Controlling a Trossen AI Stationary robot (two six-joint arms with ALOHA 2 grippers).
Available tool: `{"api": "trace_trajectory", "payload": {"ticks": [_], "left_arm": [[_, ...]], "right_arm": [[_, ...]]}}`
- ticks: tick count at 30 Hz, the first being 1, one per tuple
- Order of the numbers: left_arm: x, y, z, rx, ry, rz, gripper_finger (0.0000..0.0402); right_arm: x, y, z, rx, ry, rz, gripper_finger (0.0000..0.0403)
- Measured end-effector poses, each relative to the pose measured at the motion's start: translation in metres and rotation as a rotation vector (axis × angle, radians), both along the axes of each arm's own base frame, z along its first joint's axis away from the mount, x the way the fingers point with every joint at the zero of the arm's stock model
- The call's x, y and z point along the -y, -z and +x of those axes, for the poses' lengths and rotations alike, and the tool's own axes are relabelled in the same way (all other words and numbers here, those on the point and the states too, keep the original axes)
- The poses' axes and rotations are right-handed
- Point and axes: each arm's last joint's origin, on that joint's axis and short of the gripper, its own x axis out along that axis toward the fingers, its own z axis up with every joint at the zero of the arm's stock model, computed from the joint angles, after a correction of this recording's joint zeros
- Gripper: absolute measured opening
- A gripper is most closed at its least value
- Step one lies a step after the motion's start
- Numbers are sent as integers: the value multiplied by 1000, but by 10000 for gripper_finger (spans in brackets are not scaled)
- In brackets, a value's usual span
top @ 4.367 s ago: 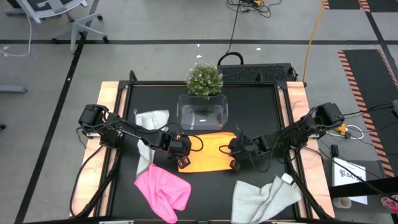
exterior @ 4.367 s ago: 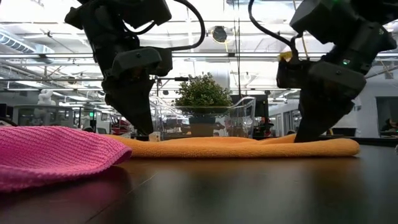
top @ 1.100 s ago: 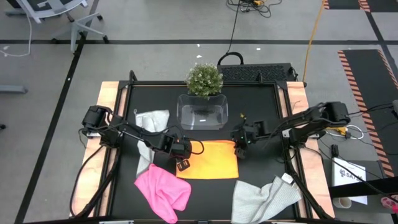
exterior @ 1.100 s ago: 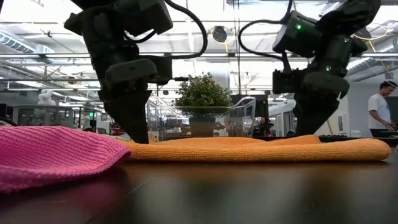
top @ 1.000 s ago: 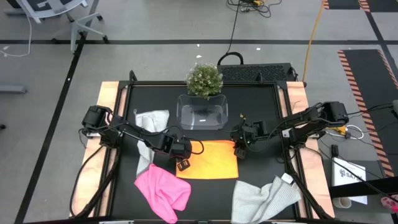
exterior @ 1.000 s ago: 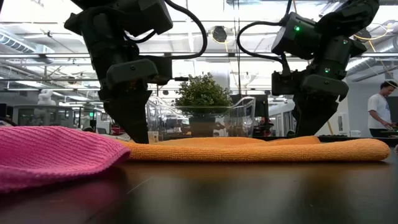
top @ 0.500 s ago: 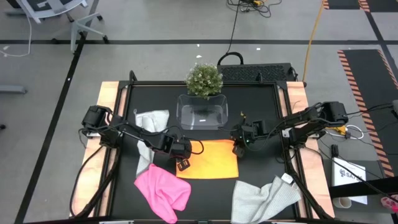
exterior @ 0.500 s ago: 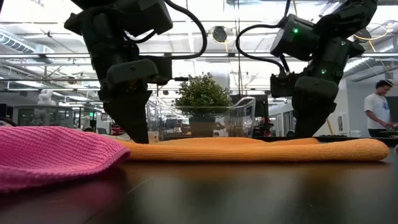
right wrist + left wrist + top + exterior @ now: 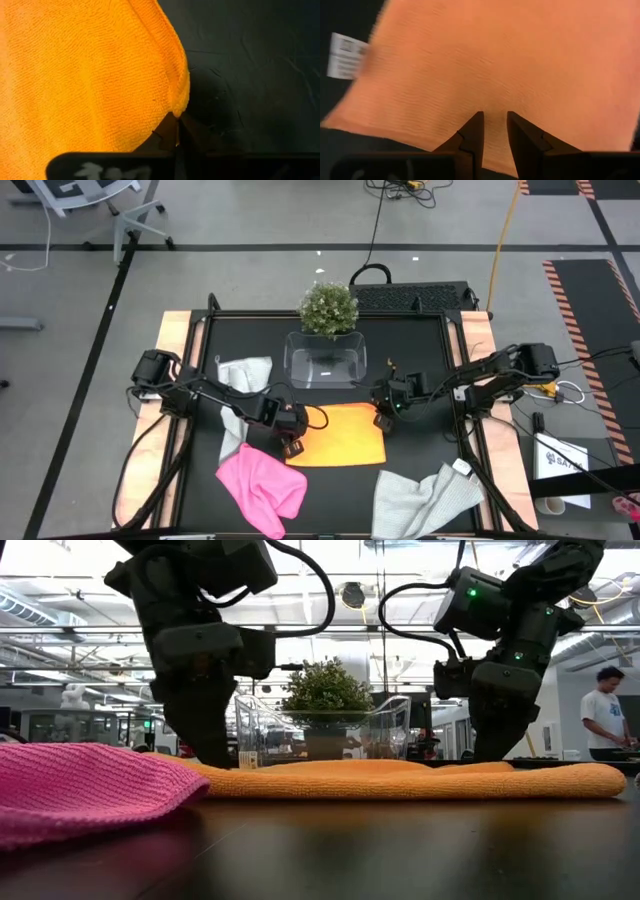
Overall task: Fold microfiber towels
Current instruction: Fold the orange microfiber towel on the table
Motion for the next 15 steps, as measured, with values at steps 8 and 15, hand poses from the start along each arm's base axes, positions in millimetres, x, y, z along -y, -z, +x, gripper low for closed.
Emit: {"api": "trace_trajectory", "payload": {"ticks": [8, 15], "left_arm": [[5, 0, -1, 3, 44, 18, 88], [6, -1, 4, 59, 86, 28, 88]], "right_arm": [[1, -18, -13, 11, 14, 3, 1], [1, -33, -19, 63, 29, -13, 1]]}}
